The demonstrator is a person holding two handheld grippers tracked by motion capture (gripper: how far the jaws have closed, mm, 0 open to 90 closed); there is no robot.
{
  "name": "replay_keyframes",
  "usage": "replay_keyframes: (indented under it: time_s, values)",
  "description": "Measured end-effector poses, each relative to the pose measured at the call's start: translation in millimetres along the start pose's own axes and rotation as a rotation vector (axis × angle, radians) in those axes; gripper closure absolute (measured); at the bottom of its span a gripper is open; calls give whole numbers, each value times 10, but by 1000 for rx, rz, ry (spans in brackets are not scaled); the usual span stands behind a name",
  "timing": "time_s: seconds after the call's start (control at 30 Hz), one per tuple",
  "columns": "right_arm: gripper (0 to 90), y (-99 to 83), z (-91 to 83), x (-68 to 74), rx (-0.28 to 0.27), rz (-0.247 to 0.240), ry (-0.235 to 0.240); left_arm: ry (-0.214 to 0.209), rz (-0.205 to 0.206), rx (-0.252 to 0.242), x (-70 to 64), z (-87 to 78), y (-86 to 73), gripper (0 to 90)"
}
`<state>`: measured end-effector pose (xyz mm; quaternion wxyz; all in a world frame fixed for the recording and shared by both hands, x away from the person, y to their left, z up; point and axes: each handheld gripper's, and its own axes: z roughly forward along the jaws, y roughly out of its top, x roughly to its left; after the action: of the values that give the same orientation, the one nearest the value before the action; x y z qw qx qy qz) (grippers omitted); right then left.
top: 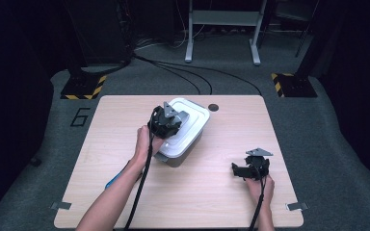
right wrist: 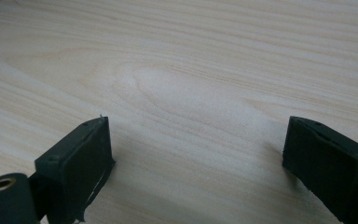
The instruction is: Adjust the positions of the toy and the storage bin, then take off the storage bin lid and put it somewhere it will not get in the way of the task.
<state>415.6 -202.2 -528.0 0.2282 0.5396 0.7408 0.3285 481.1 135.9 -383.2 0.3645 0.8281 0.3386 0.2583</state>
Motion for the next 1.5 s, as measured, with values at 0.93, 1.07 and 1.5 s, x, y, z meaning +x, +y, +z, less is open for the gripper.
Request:
replay_keyframes:
  time_s: [0.93,1.07,1.5]
  values:
    - [73,0,-1,-1,0,-1,-1,-176,51,-17,120,-31,-36,667]
    - [73,0,0,1,-1,2,0,-167,50,-19,113,-32,-36,668]
    - [76,-1,-2,-6,2,-7,-1,-117,6,-106,149,-242,56,668]
